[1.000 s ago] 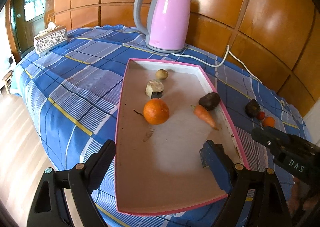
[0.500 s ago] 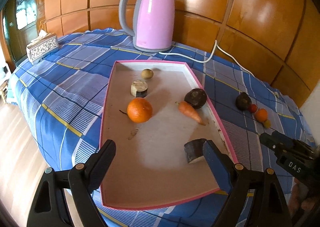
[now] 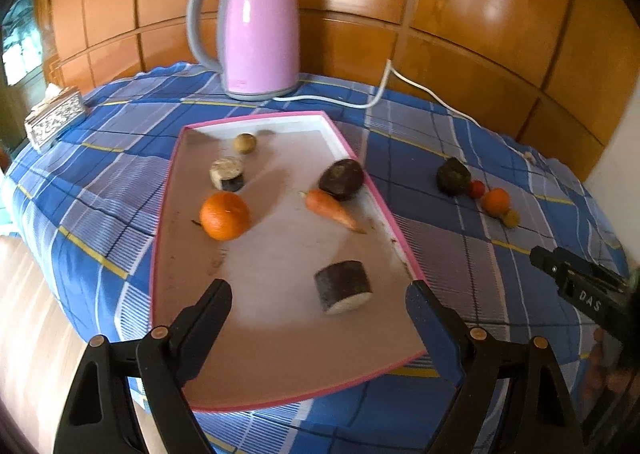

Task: Organize fruits
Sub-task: 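Reach the left tool to the small brownish round fruit and grasp it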

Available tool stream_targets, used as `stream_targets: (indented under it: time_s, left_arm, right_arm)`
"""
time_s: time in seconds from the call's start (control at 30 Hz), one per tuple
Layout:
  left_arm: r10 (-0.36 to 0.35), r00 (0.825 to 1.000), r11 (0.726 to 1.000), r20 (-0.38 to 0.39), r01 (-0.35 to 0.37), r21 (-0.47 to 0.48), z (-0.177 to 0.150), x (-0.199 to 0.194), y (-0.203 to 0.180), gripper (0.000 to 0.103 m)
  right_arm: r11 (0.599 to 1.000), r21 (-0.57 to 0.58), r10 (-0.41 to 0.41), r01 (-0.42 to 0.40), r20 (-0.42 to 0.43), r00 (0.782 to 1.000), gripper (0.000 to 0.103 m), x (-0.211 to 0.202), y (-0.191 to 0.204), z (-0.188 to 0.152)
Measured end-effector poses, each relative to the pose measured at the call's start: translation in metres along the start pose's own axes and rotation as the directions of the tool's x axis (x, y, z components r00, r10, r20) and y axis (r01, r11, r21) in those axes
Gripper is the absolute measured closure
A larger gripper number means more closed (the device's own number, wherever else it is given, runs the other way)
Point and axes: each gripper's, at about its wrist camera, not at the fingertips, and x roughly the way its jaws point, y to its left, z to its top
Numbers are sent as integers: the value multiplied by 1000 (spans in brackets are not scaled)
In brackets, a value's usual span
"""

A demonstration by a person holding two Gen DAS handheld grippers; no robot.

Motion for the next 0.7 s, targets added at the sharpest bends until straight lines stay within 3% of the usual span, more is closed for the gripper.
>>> stream_targets:
  time_s: [0.57,0.7]
  left_arm:
    - [-115,993,992,-8,116,56,12,-6,-33,16]
    - [-142,989,988,-46,145,61,14,2,-43,19]
  right_arm:
    - [984,137,-116,112,19,993,54,-17,-62,-6]
    - [980,159,-125,121,14,992,54,-17,-75,-9]
